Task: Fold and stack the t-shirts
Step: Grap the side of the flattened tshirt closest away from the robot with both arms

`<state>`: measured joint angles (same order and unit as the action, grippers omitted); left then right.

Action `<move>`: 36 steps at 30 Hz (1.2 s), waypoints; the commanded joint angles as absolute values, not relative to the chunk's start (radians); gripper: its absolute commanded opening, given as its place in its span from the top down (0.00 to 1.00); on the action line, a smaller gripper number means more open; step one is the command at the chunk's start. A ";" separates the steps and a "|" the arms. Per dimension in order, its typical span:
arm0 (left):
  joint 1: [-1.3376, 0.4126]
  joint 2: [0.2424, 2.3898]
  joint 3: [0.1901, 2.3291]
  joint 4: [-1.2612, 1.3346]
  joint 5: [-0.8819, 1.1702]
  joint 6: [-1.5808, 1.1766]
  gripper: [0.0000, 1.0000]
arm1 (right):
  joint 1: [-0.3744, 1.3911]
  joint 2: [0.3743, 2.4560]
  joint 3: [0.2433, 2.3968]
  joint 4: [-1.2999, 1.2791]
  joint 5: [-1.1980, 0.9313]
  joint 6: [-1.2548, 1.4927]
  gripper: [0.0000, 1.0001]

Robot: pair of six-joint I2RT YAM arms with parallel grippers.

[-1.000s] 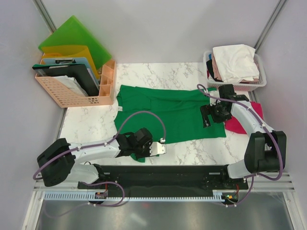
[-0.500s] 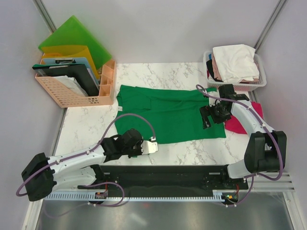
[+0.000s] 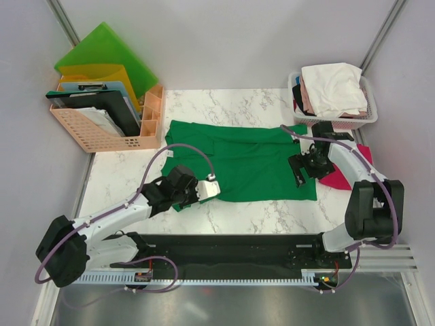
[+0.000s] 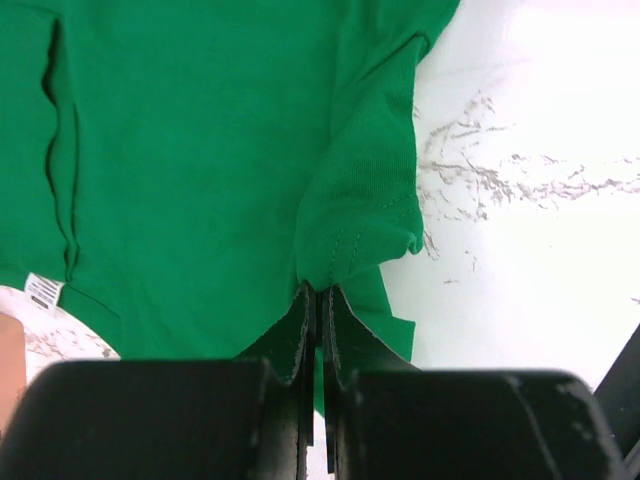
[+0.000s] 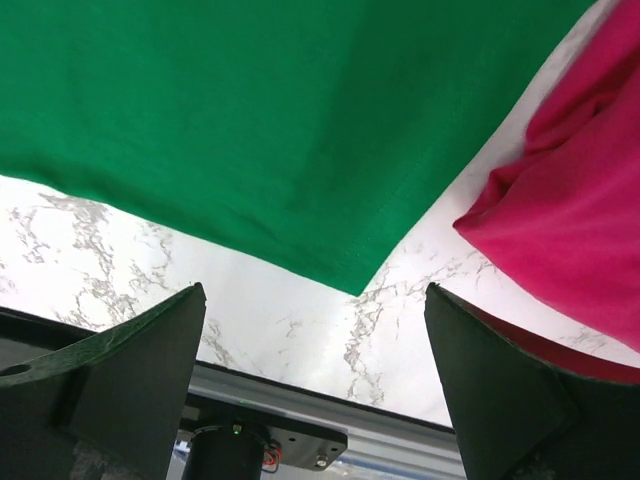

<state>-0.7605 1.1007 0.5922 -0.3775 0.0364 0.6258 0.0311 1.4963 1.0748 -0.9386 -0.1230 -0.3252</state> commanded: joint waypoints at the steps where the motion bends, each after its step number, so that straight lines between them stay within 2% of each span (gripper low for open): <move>1: -0.756 1.112 0.644 -0.336 0.069 0.664 0.98 | 0.003 1.552 1.091 -1.011 -0.096 -0.345 0.02; 8: -0.755 1.092 0.627 -0.337 0.083 0.661 0.98 | 0.005 1.522 1.049 -1.132 -0.078 -0.420 0.02; 20: -0.756 1.118 0.655 -0.334 0.095 0.663 0.98 | 0.005 1.456 0.940 -1.125 -0.026 -0.465 0.02; 36: -0.756 1.164 0.669 -0.327 0.110 0.644 0.98 | 0.005 1.698 1.065 -0.965 -0.074 -0.428 0.09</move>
<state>-0.7586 1.1606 0.6445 -0.3634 0.0887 0.6285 0.0044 1.6512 1.0355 -1.0168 -0.0708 -0.4412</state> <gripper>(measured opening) 0.034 0.914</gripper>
